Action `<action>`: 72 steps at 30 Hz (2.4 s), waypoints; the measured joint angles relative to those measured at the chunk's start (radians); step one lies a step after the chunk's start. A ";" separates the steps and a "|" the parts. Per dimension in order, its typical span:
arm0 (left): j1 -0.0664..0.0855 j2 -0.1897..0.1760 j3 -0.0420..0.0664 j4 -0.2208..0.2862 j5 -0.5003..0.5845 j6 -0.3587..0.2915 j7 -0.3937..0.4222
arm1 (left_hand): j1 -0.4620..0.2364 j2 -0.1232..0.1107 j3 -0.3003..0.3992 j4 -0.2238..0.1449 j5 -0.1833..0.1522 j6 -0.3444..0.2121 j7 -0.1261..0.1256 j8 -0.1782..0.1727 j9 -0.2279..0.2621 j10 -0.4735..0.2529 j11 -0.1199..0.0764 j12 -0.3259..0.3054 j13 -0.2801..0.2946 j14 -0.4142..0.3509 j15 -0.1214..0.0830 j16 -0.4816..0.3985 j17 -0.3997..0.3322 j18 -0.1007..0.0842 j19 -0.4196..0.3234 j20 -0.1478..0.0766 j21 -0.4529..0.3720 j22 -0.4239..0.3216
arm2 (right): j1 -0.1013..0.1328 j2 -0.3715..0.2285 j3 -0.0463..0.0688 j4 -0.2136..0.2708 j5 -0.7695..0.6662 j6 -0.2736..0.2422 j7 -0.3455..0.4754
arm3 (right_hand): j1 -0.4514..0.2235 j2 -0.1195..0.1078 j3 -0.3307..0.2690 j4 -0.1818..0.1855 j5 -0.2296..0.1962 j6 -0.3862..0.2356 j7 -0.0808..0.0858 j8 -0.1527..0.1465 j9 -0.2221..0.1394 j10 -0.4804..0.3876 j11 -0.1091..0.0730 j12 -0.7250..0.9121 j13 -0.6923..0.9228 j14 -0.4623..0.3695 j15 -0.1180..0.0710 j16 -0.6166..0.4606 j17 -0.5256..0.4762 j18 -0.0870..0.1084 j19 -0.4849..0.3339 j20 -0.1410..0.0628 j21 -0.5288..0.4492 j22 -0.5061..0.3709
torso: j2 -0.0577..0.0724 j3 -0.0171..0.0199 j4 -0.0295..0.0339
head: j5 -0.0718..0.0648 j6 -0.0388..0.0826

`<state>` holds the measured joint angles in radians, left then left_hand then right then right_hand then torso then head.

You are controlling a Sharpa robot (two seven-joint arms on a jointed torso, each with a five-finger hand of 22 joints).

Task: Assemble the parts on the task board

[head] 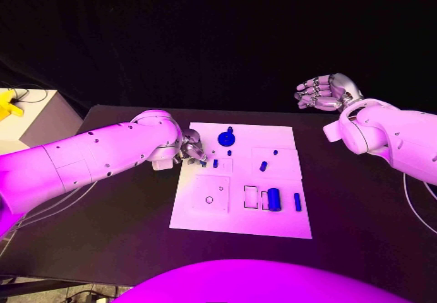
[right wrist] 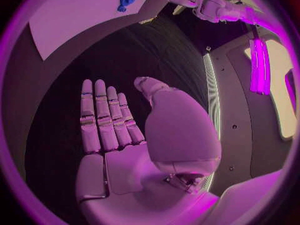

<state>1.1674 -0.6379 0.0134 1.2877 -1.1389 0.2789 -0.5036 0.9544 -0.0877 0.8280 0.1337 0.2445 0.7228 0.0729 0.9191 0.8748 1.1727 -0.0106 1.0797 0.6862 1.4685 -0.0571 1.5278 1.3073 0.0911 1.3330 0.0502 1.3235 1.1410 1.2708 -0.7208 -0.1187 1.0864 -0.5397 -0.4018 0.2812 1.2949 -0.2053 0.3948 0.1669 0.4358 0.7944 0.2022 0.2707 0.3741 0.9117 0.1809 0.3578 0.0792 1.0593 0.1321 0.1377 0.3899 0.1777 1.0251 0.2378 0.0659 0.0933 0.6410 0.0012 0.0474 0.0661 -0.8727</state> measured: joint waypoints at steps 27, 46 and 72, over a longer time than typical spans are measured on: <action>-0.001 -0.001 0.000 0.002 -0.007 0.022 0.001 | 0.000 0.000 -0.003 -0.003 0.003 0.002 0.001 -0.004 0.000 0.000 0.000 0.000 -0.001 0.000 0.000 0.004 0.000 0.000 0.000 0.000 0.000 -0.001 | 0.000 0.000 0.000 0.000 0.000 0.000 -0.001 | -0.005 0.005 0.003 -0.003 0.000 0.000 0.000 0.000 -0.001 0.000 0.000 0.000 -0.002 0.004 -0.004 -0.004 -0.001 0.000 0.007 0.000 0.000 -0.002 | 0.000 0.0002 0.0001 | -0.002 0.000; -0.001 0.003 0.000 0.000 -0.021 0.027 0.002 | -0.001 -0.001 -0.003 -0.003 0.003 0.003 0.000 0.000 0.000 0.000 0.000 0.000 -0.003 0.000 0.000 0.004 0.000 0.000 0.000 0.000 0.000 -0.003 | -0.001 0.000 0.000 -0.001 -0.001 0.000 0.000 | -0.005 0.005 0.003 -0.003 0.000 0.000 0.000 0.000 -0.001 0.000 0.000 0.000 -0.003 0.004 -0.004 -0.004 -0.002 0.000 0.007 0.000 0.000 -0.003 | 0.000 0.0012 0.0000 | -0.004 0.000; 0.006 0.020 -0.017 -0.015 -0.033 0.028 0.000 | -0.050 -0.050 0.022 -0.083 0.007 0.033 -0.020 0.006 -0.004 0.022 -0.007 0.000 -0.005 -0.004 -0.011 0.004 0.000 0.000 0.007 -0.007 0.000 0.001 | -0.003 0.000 0.000 0.000 -0.001 0.000 0.000 | -0.005 0.005 0.003 -0.003 0.000 0.000 0.000 0.000 -0.001 0.000 0.000 0.000 -0.003 0.004 -0.004 -0.004 -0.002 0.000 0.007 0.000 0.000 -0.003 | 0.000 0.0011 -0.0006 | -0.007 0.000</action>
<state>1.1737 -0.6177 -0.0032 1.2724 -1.1718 0.3069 -0.5031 0.9044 -0.1374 0.8498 0.0508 0.2516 0.7560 0.0532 0.9252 0.8709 1.1945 -0.0178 1.0796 0.6807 1.4649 -0.0678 1.5317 1.3073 0.0912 1.3402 0.0431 1.3234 1.1425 1.2675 -0.7208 -0.1187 1.0861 -0.5406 -0.4017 0.2809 1.2896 -0.2000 0.3975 0.1641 0.4357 0.7944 0.2022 0.2707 0.3734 0.9117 0.1808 0.3578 0.0762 1.0630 0.1284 0.1337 0.3883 0.1778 1.0323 0.2380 0.0659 0.0902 0.6409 0.0023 0.0468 0.0595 -0.8727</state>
